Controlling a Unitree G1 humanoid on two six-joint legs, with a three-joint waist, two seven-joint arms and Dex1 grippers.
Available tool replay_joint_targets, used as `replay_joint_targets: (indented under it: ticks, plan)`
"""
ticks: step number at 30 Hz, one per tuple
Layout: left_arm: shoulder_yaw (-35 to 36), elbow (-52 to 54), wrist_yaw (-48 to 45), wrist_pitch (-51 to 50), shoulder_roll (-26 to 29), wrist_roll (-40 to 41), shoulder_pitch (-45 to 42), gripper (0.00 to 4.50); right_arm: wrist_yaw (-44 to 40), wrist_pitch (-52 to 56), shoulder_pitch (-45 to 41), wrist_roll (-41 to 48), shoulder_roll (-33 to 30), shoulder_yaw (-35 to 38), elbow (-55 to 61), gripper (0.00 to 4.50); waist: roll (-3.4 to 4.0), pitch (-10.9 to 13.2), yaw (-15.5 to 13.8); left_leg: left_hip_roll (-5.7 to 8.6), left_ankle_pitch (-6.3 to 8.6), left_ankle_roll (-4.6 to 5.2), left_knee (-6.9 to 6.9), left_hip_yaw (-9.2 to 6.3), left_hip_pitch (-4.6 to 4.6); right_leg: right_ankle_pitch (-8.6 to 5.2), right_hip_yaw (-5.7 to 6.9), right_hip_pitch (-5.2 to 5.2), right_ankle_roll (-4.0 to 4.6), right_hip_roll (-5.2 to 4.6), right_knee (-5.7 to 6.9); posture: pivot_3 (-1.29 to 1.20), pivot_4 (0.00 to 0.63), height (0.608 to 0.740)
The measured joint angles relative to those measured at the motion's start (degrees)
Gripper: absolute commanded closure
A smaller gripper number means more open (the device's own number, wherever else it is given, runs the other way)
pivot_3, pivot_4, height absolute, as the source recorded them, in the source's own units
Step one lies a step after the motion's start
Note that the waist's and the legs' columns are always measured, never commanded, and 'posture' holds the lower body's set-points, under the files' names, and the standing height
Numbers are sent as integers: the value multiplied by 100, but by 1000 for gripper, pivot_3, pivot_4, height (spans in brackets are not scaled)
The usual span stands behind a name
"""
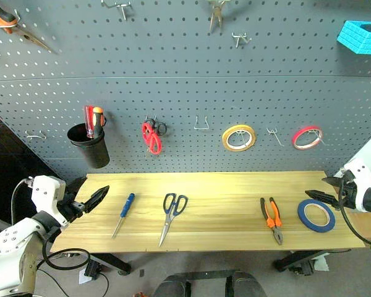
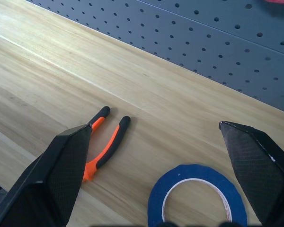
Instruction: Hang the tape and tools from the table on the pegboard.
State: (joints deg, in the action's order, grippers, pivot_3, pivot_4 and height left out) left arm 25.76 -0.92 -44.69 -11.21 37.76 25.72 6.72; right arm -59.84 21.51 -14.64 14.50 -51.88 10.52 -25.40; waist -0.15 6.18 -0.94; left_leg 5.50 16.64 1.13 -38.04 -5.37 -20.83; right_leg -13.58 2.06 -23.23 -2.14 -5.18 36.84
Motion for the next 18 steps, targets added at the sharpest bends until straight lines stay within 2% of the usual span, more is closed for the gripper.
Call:
replay_joint_targets:
  ticks: [11,18]
  plan:
    - [-3,1,-263,-183,241,5,19,546,14,31,185,17,1,0,195,0,-8,55,29,-5,3,-2,2,1,0,-1,-2,-1,2,1,-1,-63,128,740]
    - [-126,317,-435,-401,272,24,139,546,87,267,426,34,11,6,526,0,-31,285,60,-7,3,0,1,0,-4,0,-4,-3,5,-1,-4,-70,196,740]
